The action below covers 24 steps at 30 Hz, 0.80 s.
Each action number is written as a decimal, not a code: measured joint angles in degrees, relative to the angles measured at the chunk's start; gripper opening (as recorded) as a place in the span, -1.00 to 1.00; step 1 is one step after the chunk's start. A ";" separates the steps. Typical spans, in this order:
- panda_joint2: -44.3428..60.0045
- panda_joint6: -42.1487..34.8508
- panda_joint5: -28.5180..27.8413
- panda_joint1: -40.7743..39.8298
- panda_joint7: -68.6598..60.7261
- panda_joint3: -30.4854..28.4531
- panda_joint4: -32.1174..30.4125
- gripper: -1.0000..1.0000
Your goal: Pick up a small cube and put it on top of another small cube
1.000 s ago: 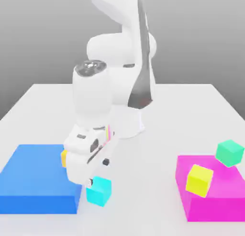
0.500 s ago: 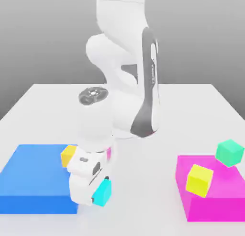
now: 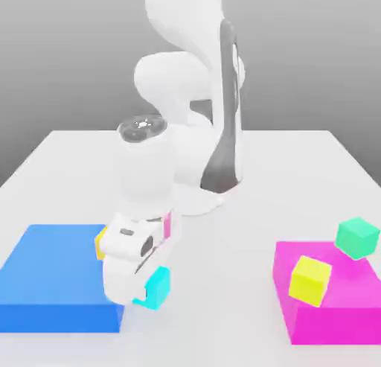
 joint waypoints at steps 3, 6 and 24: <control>-2.67 -1.89 -4.14 0.45 3.13 -1.39 -0.79 -1.00; -4.71 -3.78 -5.90 0.76 4.32 -1.79 -1.13 -1.00; -17.93 -28.06 -11.46 25.30 -24.60 17.84 11.38 -1.00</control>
